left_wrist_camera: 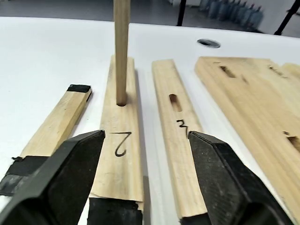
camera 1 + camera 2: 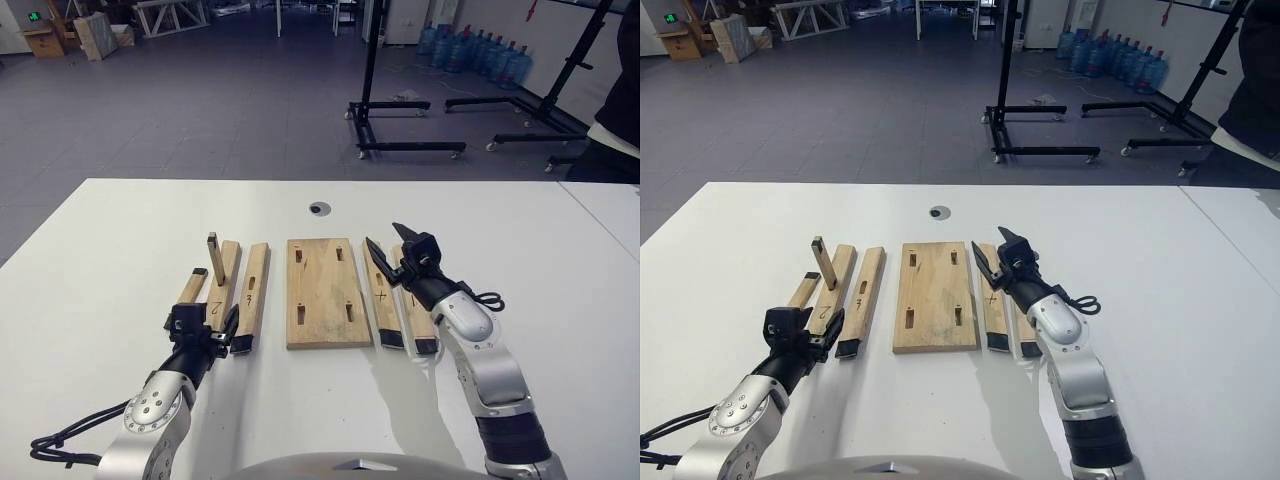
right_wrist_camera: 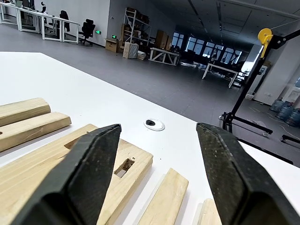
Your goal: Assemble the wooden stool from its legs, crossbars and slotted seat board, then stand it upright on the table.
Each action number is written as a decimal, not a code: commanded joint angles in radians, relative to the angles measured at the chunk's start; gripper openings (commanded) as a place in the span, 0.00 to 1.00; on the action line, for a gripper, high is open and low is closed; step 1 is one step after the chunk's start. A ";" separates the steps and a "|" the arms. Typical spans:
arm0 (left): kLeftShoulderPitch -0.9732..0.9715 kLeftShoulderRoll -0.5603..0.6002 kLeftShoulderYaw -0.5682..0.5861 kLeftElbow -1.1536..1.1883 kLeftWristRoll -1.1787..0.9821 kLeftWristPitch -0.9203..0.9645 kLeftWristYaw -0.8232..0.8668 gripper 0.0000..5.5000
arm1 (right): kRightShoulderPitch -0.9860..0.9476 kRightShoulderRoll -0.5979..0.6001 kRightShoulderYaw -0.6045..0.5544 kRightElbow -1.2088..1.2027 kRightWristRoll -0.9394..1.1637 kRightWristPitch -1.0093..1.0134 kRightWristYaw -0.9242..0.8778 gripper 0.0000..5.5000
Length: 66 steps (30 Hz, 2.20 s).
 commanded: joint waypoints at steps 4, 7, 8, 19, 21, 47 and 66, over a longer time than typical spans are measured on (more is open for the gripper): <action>-0.089 -0.039 0.038 0.062 0.007 0.089 0.050 0.59 | -0.025 -0.009 -0.006 0.008 0.009 0.009 0.012 0.53; -0.132 -0.039 0.060 0.081 0.009 0.145 0.063 0.59 | -0.027 -0.001 -0.016 0.008 0.014 0.015 0.003 0.53; -0.145 -0.032 0.061 0.086 0.015 0.153 0.062 0.59 | -0.026 0.000 -0.016 0.008 0.015 0.015 0.002 0.53; -0.286 0.017 0.065 0.172 0.042 0.283 0.033 0.59 | -0.042 0.024 0.000 -0.004 0.017 0.032 -0.003 0.53; -0.290 0.012 0.056 0.178 0.038 0.311 0.029 0.59 | -0.044 0.026 0.001 -0.005 0.019 0.035 -0.003 0.53; -0.278 -0.004 0.081 0.194 0.026 0.494 0.012 0.37 | -0.064 0.039 -0.035 -0.004 0.061 0.038 -0.015 0.53; -0.656 -0.042 0.251 0.163 -0.276 0.047 -0.262 0.37 | -0.214 0.119 -0.256 -0.001 0.572 0.293 0.025 0.57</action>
